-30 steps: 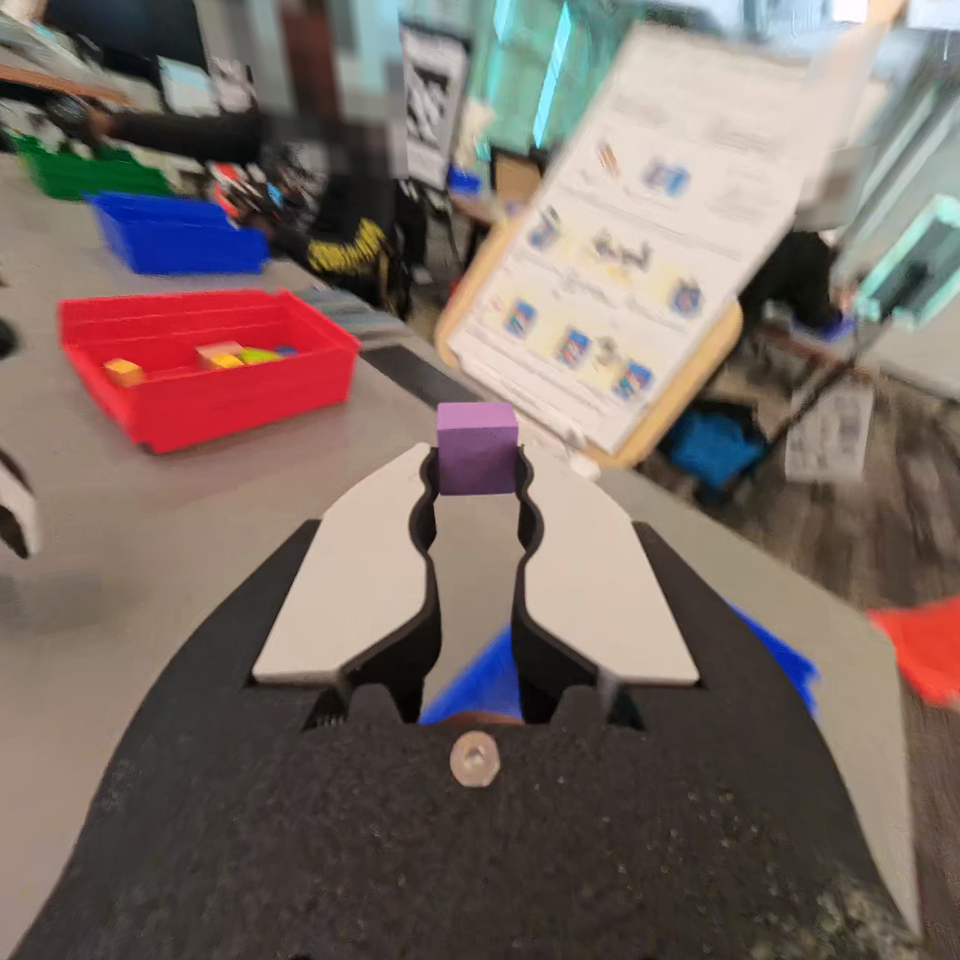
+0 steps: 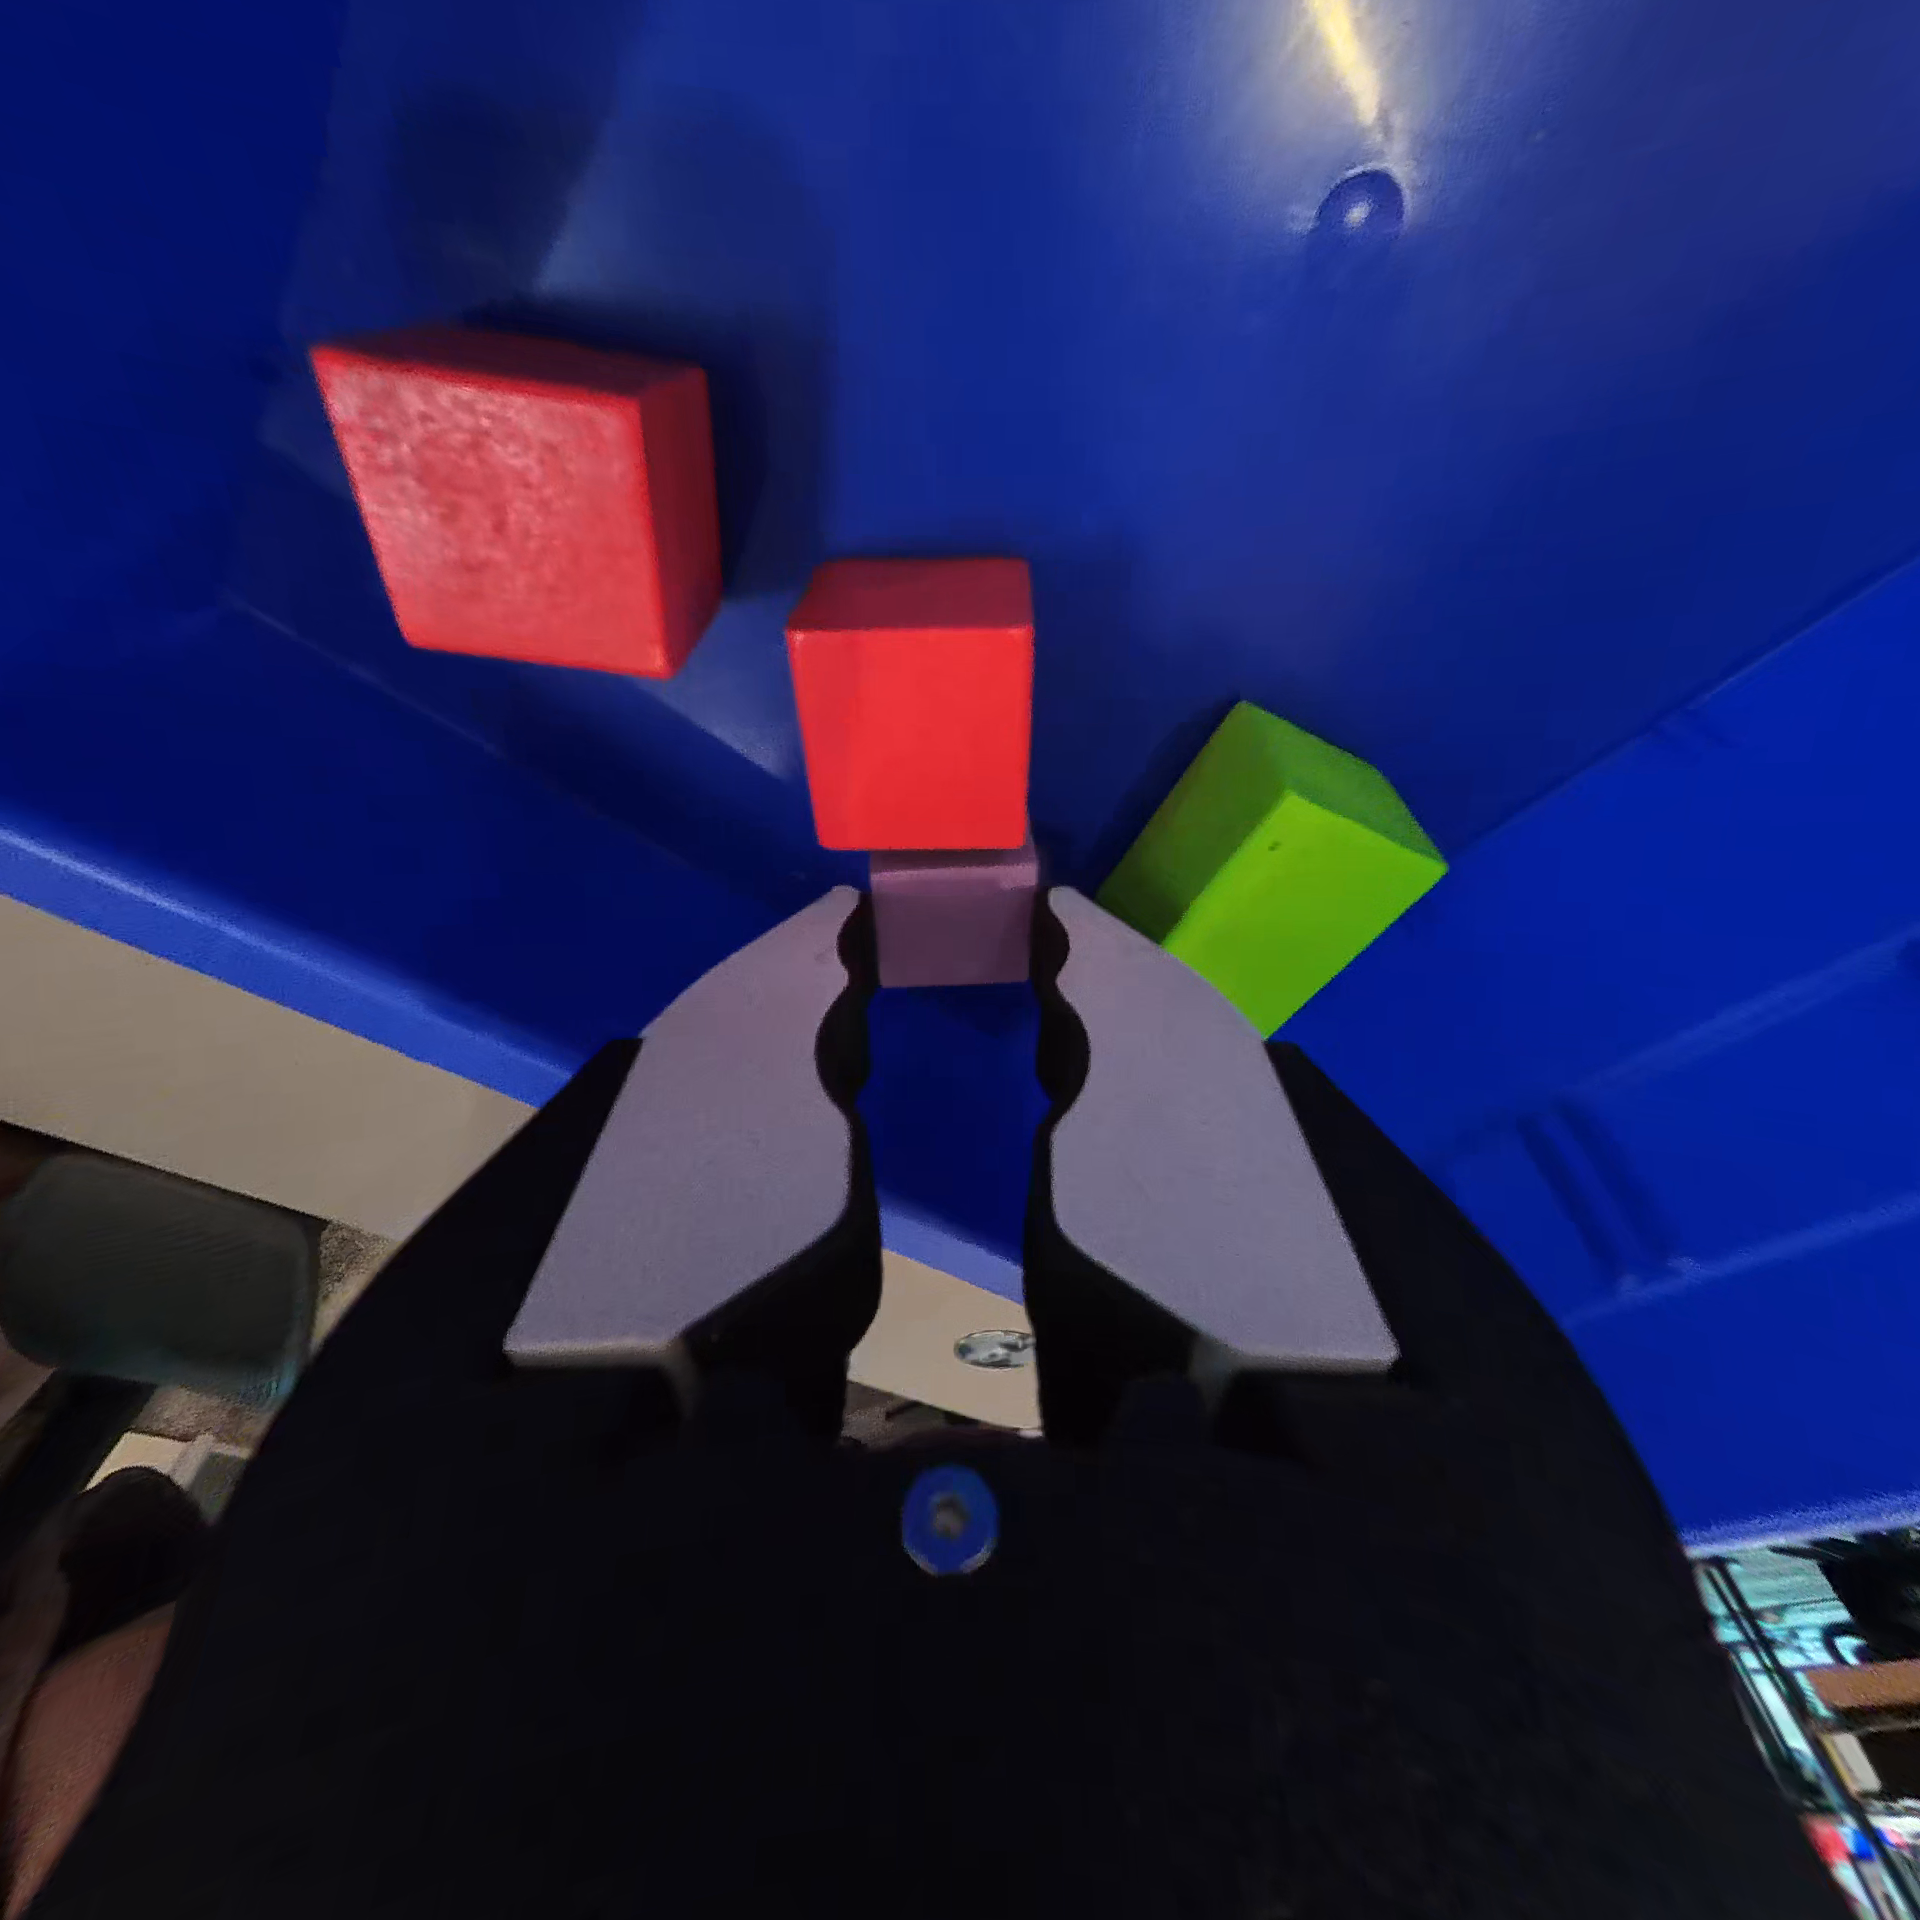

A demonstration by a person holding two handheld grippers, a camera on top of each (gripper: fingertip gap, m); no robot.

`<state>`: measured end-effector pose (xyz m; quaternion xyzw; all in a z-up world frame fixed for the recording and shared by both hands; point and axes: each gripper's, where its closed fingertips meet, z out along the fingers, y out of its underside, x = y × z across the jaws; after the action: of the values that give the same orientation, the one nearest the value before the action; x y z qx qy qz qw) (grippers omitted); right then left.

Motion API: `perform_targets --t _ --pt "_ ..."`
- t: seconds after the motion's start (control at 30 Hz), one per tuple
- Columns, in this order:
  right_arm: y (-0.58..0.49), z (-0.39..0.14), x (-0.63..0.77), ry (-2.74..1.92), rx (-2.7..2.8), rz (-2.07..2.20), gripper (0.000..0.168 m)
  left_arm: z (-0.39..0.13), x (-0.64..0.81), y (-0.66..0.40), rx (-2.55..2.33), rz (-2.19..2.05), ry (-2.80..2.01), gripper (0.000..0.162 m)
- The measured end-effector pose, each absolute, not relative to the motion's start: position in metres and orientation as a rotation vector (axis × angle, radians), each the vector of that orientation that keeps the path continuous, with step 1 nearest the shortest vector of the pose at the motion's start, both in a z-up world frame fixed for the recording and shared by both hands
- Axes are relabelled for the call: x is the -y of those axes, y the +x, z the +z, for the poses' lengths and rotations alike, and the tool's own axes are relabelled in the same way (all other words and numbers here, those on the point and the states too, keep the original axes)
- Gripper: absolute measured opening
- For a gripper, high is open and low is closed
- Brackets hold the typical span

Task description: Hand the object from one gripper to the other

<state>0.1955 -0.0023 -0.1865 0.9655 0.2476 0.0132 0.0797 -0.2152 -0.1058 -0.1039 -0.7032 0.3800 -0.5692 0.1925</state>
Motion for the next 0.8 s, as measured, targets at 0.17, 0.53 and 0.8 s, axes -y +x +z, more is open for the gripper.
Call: perform_targets --t 0.17,0.53,0.8 --pt "0.197 -0.169 0.009 2.923 -0.757 0.065 0.048 -0.106 0.105 -0.215 -1.066 -1.599 -1.985 0.059" --pt "0.072 -0.01 0.009 4.257 -0.791 -0.281 0.043 -0.113 0.097 -0.22 -1.096 -1.485 -2.01 0.06" --pt "0.029 -0.093 0.055 4.441 -0.297 -0.679 0.053 -0.125 0.09 -0.225 -1.138 -1.332 -2.032 0.059"
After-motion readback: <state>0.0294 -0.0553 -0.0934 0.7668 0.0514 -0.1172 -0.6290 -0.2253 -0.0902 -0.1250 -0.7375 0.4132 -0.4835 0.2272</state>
